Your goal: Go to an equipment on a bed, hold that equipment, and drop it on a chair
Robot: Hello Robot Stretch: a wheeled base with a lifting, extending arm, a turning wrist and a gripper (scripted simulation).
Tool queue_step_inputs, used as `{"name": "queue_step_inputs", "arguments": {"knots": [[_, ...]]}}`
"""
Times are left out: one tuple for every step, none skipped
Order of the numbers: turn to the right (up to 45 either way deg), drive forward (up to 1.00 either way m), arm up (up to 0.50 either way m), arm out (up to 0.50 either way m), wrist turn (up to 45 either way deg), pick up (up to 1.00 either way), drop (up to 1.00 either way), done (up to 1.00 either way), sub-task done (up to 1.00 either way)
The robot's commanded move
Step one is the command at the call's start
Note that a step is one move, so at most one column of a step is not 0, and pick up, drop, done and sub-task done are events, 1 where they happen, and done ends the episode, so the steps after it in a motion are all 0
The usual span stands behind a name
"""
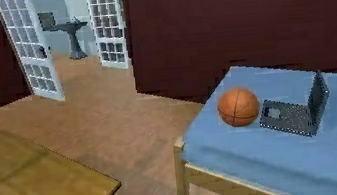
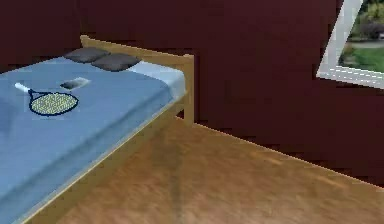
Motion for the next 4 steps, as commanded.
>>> {"name": "queue_step_inputs", "arguments": {"knots": [[45.0,0.00,0.00,0.00,0.0,0.00,0.00,0.00,0.00],[45.0,0.00,0.00,0.00,0.0,0.00,0.00,0.00,0.00],[30.0,0.00,0.00,0.00,0.0,0.00,0.00,0.00,0.00],[0.0,0.05,0.00,0.00,0.0,0.00,0.00,0.00,0.00]]}}
